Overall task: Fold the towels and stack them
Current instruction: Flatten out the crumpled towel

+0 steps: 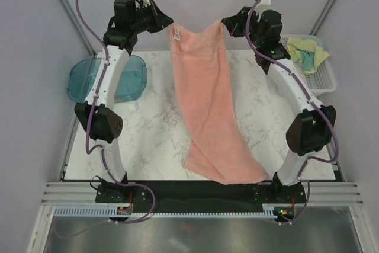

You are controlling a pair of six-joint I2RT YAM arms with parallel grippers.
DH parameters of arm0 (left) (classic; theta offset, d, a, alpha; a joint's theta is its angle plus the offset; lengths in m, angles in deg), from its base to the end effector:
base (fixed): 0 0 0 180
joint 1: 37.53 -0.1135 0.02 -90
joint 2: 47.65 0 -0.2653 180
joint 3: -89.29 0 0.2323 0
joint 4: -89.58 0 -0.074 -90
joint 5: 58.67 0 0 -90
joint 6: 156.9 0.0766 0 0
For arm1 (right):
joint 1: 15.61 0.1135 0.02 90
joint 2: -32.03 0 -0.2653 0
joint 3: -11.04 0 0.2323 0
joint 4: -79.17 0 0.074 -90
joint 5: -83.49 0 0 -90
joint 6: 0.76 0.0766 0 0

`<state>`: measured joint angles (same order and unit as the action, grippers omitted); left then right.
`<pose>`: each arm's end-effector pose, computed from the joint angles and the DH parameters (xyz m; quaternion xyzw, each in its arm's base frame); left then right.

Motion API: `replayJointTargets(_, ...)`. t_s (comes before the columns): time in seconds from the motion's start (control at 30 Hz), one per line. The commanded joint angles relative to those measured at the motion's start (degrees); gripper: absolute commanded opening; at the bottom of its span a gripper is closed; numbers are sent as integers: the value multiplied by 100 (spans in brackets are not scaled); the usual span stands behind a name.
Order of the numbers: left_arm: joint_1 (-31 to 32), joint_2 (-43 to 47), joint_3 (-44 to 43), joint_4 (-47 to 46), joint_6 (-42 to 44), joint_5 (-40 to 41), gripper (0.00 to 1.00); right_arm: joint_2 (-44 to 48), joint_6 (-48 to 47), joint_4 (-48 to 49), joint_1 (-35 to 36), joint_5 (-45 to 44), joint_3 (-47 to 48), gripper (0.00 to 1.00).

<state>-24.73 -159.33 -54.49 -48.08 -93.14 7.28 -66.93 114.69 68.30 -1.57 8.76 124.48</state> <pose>0.4382 -0.1316 0.4579 0.0448 0.7610 -0.3602 0.5376 0.4160 0.1248 0.4430 -0.0289 0.6847 0.3297 0.6494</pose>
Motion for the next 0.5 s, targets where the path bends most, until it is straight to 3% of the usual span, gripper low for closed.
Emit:
replayJointTargets(0.0,-137,-160,-496,-1345,322,-99,2,-491,-85,1172,-147,292,961,0)
replayJointTargets(0.2,-208,-609,-670,-2254,339,85,2,-1503,-111,1339,-428,521,2061,0)
replayJointTargets(0.47,-199,-689,-584,-2377,505,-47,2,-1425,-339,1532,-490,662,1843,0)
